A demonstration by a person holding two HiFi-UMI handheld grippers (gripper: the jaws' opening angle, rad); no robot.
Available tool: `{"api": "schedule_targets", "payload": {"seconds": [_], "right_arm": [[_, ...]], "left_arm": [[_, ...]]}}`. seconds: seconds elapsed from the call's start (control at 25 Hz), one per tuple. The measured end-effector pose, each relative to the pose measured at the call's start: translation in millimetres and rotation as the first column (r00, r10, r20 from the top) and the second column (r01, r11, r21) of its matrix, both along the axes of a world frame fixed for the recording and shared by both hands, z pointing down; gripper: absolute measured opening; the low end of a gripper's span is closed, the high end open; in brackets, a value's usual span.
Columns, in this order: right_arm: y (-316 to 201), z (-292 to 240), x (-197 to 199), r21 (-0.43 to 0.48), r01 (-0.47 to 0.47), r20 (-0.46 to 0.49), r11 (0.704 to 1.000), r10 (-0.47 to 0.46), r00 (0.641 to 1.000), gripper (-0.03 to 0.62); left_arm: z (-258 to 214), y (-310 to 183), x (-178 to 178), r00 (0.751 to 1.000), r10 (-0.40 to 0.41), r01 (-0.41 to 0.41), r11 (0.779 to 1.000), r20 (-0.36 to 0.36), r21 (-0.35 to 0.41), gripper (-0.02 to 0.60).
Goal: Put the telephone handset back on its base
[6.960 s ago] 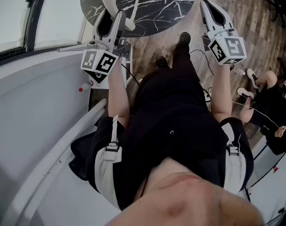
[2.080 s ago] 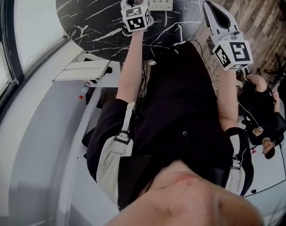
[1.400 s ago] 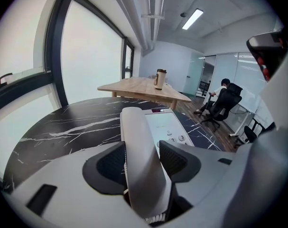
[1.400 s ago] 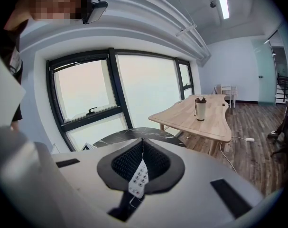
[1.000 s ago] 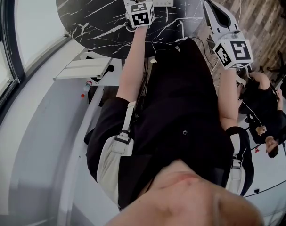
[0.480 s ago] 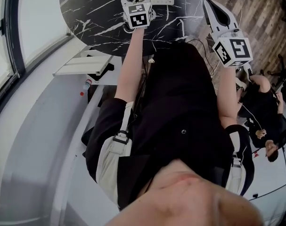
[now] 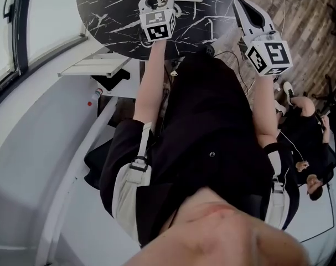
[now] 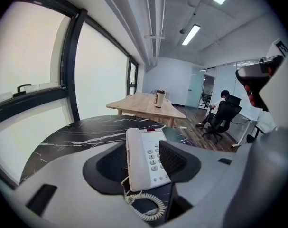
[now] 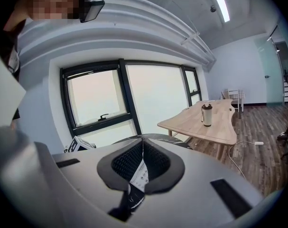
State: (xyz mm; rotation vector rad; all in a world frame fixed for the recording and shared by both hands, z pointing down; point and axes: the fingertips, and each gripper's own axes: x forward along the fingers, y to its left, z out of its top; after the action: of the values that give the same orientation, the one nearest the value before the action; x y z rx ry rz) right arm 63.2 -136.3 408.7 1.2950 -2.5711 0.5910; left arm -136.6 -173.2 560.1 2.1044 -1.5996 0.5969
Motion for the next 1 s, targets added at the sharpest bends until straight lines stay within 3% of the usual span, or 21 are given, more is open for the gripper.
{"api": "schedule_targets", "payload": {"seconds": [0.56,1.0], "right_arm": [[71.3,-28.4,33.8,0.082,0.038,0.057,0.996,-0.043,0.997,0.031],[123.4,-54.0,50.2,0.172,0.052,0.097,0.984,-0.069,0.993,0.031]], "left_arm": [[-72.4,83.2,23.0,0.998,-0.069,0.069,0.991,0.001,0.118,0.162],[-146.6,150.1,74.2,1.0,0.011,-0.013,0.965,0.012,0.263,0.08]]}}
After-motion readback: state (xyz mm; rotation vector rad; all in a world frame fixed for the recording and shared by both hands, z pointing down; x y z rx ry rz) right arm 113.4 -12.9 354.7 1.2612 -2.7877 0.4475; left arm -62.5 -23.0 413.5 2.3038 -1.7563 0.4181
